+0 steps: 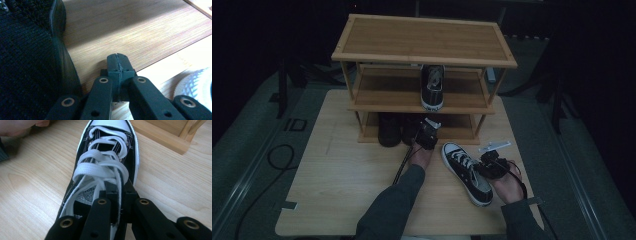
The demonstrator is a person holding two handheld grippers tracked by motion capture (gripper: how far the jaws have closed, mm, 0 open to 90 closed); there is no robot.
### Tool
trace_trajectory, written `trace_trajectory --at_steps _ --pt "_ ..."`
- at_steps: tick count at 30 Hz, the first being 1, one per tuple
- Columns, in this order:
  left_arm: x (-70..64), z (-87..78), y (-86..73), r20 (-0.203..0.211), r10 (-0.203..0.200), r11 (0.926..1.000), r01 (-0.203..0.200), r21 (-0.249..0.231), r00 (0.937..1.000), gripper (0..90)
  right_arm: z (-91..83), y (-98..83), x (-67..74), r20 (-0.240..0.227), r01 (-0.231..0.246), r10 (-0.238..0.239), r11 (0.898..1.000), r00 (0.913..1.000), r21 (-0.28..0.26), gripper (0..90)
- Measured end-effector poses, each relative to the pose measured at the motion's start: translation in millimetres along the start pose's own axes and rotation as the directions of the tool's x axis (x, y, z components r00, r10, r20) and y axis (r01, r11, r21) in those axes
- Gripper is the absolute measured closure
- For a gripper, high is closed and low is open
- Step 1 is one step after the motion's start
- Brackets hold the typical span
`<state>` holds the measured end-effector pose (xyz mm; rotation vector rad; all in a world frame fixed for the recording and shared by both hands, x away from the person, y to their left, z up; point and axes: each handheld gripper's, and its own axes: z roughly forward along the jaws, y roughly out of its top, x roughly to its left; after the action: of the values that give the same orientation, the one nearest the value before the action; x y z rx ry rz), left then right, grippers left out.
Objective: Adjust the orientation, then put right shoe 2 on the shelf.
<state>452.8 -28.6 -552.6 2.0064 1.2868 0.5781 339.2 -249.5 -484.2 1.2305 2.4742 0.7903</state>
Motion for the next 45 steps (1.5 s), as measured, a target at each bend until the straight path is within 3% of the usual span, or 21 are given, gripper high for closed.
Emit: trace_trajectory --at_steps 17,45 --pt "0.4 0.1 0.0 0.003 0.001 1.0000 -0.001 0.000 1.0000 90.0 -15.7 1.2 -14.4 -0.025 0.007 -0.007 1.000 0.9997 -0.019 87.8" --pt "0.2 0.1 0.1 0.002 -0.002 1.0000 0.002 0.001 1.0000 90.0 -28.5 12.6 -16.2 -0.048 0.048 -0.050 0.998 0.9976 -0.035 87.8"
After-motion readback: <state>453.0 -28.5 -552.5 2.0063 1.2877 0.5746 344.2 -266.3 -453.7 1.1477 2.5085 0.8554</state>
